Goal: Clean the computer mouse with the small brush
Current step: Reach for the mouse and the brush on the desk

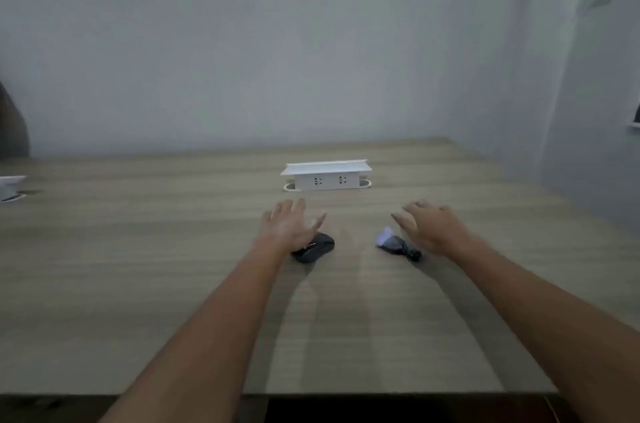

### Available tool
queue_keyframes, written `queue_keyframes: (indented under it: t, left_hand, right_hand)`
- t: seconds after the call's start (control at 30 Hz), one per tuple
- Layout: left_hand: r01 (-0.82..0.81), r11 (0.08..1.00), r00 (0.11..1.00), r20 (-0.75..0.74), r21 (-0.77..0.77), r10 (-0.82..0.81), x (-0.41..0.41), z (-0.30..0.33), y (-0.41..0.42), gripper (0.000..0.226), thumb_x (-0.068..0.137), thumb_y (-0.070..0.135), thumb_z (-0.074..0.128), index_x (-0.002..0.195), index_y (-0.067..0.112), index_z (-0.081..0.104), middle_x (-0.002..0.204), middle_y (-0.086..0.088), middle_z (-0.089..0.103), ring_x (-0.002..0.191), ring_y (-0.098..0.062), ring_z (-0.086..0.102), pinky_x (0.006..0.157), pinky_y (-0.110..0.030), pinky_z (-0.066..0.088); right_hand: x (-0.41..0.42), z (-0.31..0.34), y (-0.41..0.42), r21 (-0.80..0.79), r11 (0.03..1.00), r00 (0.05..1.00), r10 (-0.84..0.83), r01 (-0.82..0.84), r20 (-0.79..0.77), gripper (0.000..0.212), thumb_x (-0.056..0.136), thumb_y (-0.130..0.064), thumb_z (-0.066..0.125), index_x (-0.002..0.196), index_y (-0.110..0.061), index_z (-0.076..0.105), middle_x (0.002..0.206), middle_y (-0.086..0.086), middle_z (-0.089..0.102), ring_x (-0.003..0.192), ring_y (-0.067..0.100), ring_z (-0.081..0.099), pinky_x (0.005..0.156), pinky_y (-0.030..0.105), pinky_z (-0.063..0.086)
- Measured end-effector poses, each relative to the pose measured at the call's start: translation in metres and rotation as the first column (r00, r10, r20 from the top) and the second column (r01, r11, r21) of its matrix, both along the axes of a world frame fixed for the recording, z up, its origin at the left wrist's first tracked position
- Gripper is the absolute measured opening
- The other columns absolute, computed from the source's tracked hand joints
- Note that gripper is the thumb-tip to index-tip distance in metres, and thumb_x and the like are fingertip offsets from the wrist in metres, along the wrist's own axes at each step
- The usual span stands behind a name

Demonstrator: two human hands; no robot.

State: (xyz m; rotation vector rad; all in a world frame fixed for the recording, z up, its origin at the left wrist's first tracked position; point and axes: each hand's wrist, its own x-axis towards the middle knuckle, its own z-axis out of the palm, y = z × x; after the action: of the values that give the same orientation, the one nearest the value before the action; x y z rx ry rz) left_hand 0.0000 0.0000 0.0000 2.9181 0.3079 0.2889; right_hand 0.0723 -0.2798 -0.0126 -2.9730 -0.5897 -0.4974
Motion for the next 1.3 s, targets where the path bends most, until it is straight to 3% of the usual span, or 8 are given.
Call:
queue_keyframes:
  t: [0.13,0.23,0.4,0.6,0.8,0.97,1.1,1.3]
  left_hand:
    - [0.020,0.999,0.999,-0.036,-0.041,-0.021,-0.018,-0.016,-0.001,0.088,0.090,0.076,0.024,0.158,0.020,0.022,0.164,-0.008,0.028,0.152,-0.024,0.022,0.121,-0.048,0.019]
    - [0.014,0.997,0.999,-0.034,-0.077,-0.016,-0.028,-0.026,0.000,0.089,0.087,0.079,0.026,0.154,0.020,0.029,0.159,-0.006,0.035,0.149,-0.024,0.030,0.119,-0.045,0.022]
    - [0.003,0.996,1.000,-0.028,-0.085,-0.005,-0.039,-0.041,0.006,0.079,0.077,0.086,0.033,0.112,0.019,0.057,0.121,-0.003,0.056,0.119,-0.026,0.056,0.106,-0.042,0.038]
    - [0.013,0.996,0.999,0.050,-0.092,-0.008,-0.043,-0.048,0.007,0.071,0.081,0.077,0.047,0.112,0.015,0.060,0.116,-0.002,0.053,0.112,-0.025,0.057,0.099,-0.040,0.043]
    - [0.082,0.987,0.993,0.094,-0.137,-0.070,-0.037,-0.045,0.012,0.057,0.082,0.067,0.058,0.105,0.015,0.063,0.109,-0.002,0.049,0.101,-0.024,0.056,0.091,-0.041,0.048]
    - [0.148,0.978,0.988,0.066,-0.144,-0.140,-0.030,-0.038,0.015,0.055,0.080,0.064,0.064,0.107,0.017,0.068,0.106,-0.005,0.053,0.100,-0.024,0.055,0.091,-0.041,0.048]
    - [0.223,0.951,0.975,0.042,-0.212,-0.219,-0.024,-0.033,0.015,0.053,0.078,0.061,0.071,0.110,0.018,0.071,0.104,-0.004,0.053,0.097,-0.023,0.056,0.089,-0.038,0.049]
    - [0.306,0.891,0.947,0.015,-0.336,-0.320,-0.012,-0.027,0.008,0.053,0.074,0.051,0.081,0.115,0.019,0.072,0.111,-0.002,0.061,0.098,-0.020,0.061,0.083,-0.030,0.048]
  right_hand:
    - [-0.017,-0.015,-0.005,-0.037,0.997,0.997,0.066,-0.067,-0.037,0.043,0.106,-0.040,0.029,0.142,-0.033,0.050,0.138,-0.005,0.059,0.132,0.020,0.048,0.098,0.040,0.042]
    - [-0.025,-0.024,-0.010,-0.021,0.998,0.997,0.058,-0.059,-0.042,0.049,0.103,-0.050,0.019,0.132,-0.036,0.057,0.127,-0.006,0.065,0.124,0.020,0.054,0.093,0.041,0.043]
    - [-0.041,-0.032,-0.010,0.102,0.992,0.997,0.076,-0.074,-0.009,0.049,0.104,-0.049,0.027,0.107,-0.026,0.070,0.103,-0.002,0.070,0.111,0.023,0.061,0.086,0.039,0.039]
    - [-0.038,-0.043,-0.009,0.124,0.989,0.996,0.071,-0.077,0.045,0.041,0.096,-0.050,0.050,0.091,-0.014,0.069,0.097,0.006,0.065,0.094,0.031,0.063,0.075,0.033,0.033]
    - [-0.029,-0.039,-0.011,0.237,0.957,0.984,0.177,-0.168,-0.017,0.023,0.092,-0.031,0.064,0.096,-0.008,0.070,0.100,0.010,0.064,0.095,0.032,0.062,0.082,0.039,0.048]
    - [-0.017,-0.029,-0.011,0.293,0.934,0.972,0.229,-0.205,-0.051,0.019,0.093,-0.027,0.065,0.095,-0.009,0.068,0.092,0.006,0.063,0.090,0.029,0.062,0.076,0.036,0.045]
    - [-0.011,-0.010,-0.003,0.466,0.855,0.958,0.282,-0.229,-0.046,0.020,0.093,-0.024,0.069,0.091,-0.005,0.072,0.079,-0.001,0.063,0.074,0.021,0.057,0.063,0.026,0.039]
    - [-0.007,0.014,0.014,0.748,0.640,0.913,0.390,-0.174,-0.121,0.023,0.092,-0.026,0.072,0.097,-0.003,0.072,0.077,0.004,0.071,0.065,0.017,0.066,0.063,0.031,0.057]
